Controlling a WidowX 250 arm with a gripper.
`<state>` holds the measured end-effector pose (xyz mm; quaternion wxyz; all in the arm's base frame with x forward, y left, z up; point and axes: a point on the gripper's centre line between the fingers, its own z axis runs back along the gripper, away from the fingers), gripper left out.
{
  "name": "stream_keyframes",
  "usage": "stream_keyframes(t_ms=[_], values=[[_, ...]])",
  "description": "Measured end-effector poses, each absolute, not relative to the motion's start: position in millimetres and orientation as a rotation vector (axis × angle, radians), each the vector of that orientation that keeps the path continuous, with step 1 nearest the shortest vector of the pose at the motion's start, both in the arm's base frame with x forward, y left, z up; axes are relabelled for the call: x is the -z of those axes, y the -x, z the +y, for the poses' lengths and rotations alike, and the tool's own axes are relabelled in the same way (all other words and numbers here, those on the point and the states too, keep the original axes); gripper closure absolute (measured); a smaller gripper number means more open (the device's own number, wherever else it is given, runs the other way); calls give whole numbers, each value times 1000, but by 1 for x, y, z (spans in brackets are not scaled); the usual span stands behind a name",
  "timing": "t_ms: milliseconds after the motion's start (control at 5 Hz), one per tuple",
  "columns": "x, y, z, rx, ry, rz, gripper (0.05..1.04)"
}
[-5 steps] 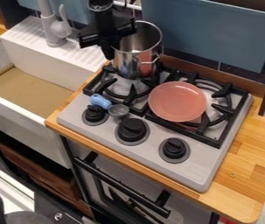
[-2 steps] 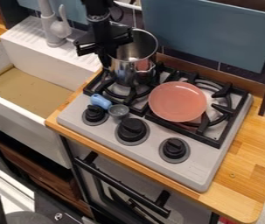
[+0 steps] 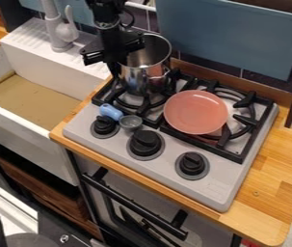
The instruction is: Move the silver pot in the middle left burner
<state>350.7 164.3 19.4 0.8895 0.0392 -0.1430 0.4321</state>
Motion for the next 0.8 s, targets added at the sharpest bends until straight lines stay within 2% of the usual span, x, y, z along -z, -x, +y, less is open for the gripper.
stream_keyframes(t_ms=[200, 400, 600, 800], values=[[-16, -348, 160, -894, -61, -277, 859], [-16, -341, 161, -918, -10, -250, 613], [-33, -337, 163, -920, 28, -266, 316], [-45, -336, 166, -951, 65, -240, 95]])
